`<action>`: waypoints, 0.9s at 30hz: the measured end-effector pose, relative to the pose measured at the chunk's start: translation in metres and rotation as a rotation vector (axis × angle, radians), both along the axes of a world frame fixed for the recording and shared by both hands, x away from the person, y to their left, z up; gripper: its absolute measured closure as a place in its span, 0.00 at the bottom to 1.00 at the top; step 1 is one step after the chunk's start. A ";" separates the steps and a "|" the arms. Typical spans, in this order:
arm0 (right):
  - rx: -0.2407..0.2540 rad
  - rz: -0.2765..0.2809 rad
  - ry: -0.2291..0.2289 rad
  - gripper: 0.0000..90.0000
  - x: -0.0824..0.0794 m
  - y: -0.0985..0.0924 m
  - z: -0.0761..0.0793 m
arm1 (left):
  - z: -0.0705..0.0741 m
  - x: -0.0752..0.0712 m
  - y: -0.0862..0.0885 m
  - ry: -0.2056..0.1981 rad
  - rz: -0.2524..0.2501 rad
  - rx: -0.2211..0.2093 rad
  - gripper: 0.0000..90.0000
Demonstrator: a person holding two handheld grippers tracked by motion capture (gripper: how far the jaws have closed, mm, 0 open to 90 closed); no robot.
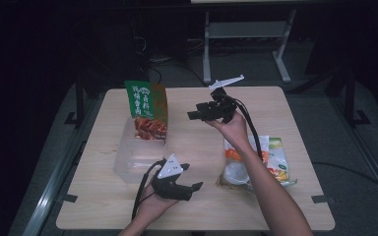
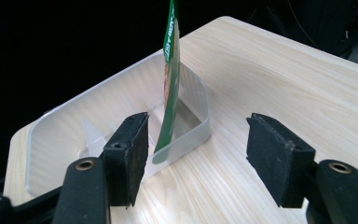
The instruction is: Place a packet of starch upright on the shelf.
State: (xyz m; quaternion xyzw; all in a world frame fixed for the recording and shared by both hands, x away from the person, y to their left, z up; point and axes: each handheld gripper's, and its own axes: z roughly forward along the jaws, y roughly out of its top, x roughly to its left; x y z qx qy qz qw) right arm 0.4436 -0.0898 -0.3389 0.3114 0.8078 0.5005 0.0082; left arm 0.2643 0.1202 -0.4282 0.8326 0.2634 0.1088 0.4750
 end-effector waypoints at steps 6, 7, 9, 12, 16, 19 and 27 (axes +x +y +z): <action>-0.027 -0.015 0.008 0.40 -0.007 -0.015 0.001 | 0.000 0.000 0.000 -0.001 -0.003 0.004 0.27; -0.035 -0.016 0.011 0.39 -0.008 -0.017 0.001 | 0.000 0.000 0.000 -0.003 -0.003 0.001 0.27; -0.041 -0.020 0.014 0.39 -0.010 -0.023 0.002 | 0.001 0.001 0.001 -0.003 -0.002 -0.002 0.27; -0.032 -0.023 0.021 0.38 -0.013 -0.031 0.003 | 0.001 0.001 0.002 0.001 0.003 -0.003 0.27; -0.034 -0.033 0.015 0.38 -0.020 -0.039 0.004 | 0.002 0.002 0.002 -0.010 -0.002 0.004 0.27; -0.036 -0.042 0.018 0.38 -0.024 -0.047 0.004 | 0.001 0.001 0.002 -0.008 -0.002 0.001 0.27; -0.048 -0.069 0.015 0.37 -0.032 -0.066 0.007 | 0.001 0.002 0.002 -0.007 0.001 -0.007 0.27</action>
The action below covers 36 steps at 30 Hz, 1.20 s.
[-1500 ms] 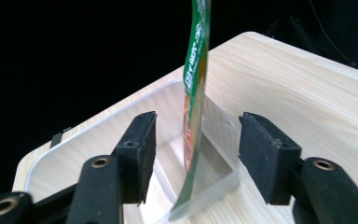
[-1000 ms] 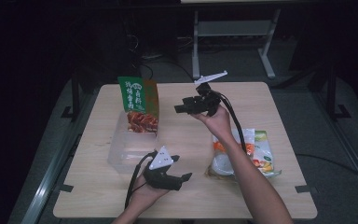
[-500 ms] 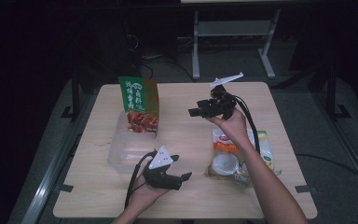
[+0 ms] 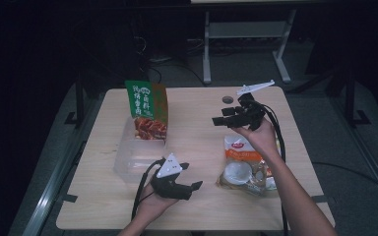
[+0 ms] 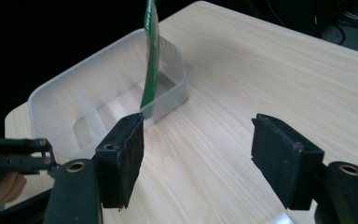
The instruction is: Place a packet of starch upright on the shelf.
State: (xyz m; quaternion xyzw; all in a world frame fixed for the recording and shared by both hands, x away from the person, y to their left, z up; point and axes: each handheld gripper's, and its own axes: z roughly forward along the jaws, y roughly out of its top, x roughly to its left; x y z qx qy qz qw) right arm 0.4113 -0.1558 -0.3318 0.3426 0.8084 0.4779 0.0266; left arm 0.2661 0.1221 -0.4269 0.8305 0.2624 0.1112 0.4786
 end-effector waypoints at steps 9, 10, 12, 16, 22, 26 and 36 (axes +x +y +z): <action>-0.015 -0.039 0.022 0.36 -0.013 -0.027 -0.008 | 0.001 -0.001 0.000 0.003 -0.003 0.007 0.27; -0.011 -0.045 0.027 0.36 -0.014 -0.031 -0.009 | 0.000 -0.001 -0.001 0.007 0.001 -0.004 0.27; -0.014 -0.056 0.031 0.36 -0.017 -0.037 -0.011 | 0.001 -0.001 -0.001 0.008 -0.003 0.008 0.27; -0.024 -0.069 0.042 0.36 -0.022 -0.050 -0.017 | 0.000 0.000 -0.003 0.009 -0.002 0.008 0.27; -0.037 -0.090 0.061 0.36 -0.029 -0.065 -0.025 | -0.001 -0.001 -0.006 0.017 -0.005 0.007 0.27; -0.043 -0.100 0.067 0.36 -0.034 -0.075 -0.029 | -0.002 -0.001 -0.007 0.012 -0.004 0.004 0.27; -0.057 -0.136 0.098 0.37 -0.046 -0.097 -0.046 | -0.001 -0.001 -0.007 0.006 -0.008 0.011 0.27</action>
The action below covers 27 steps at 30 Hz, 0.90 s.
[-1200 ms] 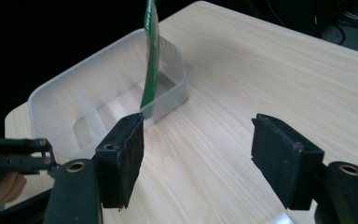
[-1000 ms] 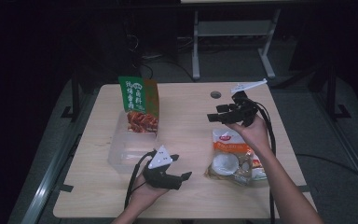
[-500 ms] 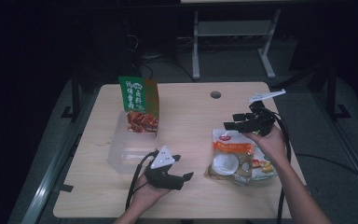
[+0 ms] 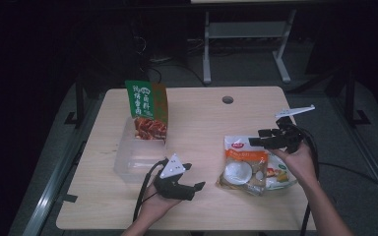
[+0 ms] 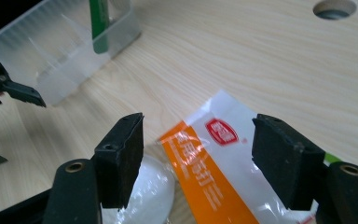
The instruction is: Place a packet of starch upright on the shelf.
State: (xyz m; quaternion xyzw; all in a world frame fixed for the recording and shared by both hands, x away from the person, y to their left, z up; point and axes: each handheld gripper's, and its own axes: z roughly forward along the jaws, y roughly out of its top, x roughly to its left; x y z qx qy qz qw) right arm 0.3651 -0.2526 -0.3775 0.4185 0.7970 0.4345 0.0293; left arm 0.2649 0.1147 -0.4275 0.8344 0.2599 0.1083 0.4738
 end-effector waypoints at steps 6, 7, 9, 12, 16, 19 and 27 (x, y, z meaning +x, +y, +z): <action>-0.006 -0.028 0.024 0.37 -0.005 -0.014 -0.012 | -0.002 0.000 -0.002 0.001 -0.001 0.001 0.27; -0.009 -0.031 0.028 0.37 -0.006 -0.015 -0.013 | -0.002 0.000 -0.002 0.002 -0.001 0.001 0.27; -0.008 -0.036 0.035 0.37 -0.007 -0.018 -0.016 | -0.002 0.000 -0.002 0.003 -0.001 0.001 0.27; -0.010 -0.046 0.049 0.37 -0.009 -0.022 -0.021 | -0.002 0.000 -0.003 0.004 -0.003 0.004 0.27; -0.016 -0.051 0.062 0.37 -0.011 -0.026 -0.026 | -0.002 0.000 -0.003 0.004 -0.001 0.003 0.27; -0.019 -0.057 0.070 0.37 -0.012 -0.029 -0.030 | -0.002 0.000 -0.003 0.002 0.000 0.002 0.27; -0.026 -0.077 0.103 0.37 -0.017 -0.037 -0.042 | -0.003 0.000 -0.004 -0.001 -0.004 0.006 0.27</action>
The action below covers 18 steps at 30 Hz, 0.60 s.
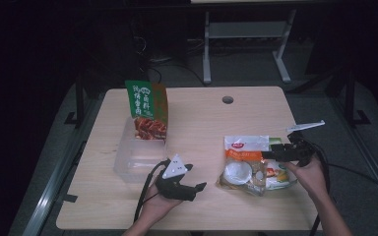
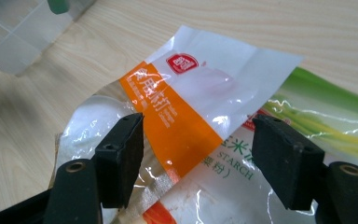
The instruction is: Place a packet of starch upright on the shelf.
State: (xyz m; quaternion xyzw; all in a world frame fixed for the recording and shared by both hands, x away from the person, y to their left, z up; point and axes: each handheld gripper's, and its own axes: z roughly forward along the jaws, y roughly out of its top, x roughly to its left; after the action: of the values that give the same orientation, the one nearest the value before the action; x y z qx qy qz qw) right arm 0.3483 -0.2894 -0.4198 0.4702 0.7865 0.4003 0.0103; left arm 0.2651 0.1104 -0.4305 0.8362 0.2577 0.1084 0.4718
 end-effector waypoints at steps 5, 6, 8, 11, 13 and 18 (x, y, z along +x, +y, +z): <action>-0.005 0.003 0.027 0.37 0.000 0.001 -0.008 | 0.000 -0.001 -0.002 0.006 0.003 -0.004 0.27; -0.003 0.004 0.030 0.38 0.001 0.000 -0.010 | 0.000 -0.001 -0.002 0.007 0.003 -0.004 0.27; 0.002 0.007 0.044 0.38 0.002 0.000 -0.012 | 0.000 0.000 -0.002 0.008 0.004 -0.005 0.27; 0.000 0.025 0.052 0.43 0.003 0.004 -0.013 | -0.001 0.000 -0.002 0.008 0.003 -0.005 0.27; 0.007 0.037 0.051 0.46 0.004 0.007 -0.014 | -0.001 0.000 -0.002 0.008 0.003 -0.004 0.27; 0.022 0.058 0.075 0.55 0.009 0.013 -0.019 | -0.001 0.000 -0.002 0.011 0.001 -0.003 0.27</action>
State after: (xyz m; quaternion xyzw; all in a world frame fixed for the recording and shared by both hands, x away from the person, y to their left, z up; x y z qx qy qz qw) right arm 0.3571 -0.2766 -0.4386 0.4619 0.7951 0.3913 -0.0359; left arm 0.2655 0.1085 -0.4314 0.8359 0.2606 0.1036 0.4717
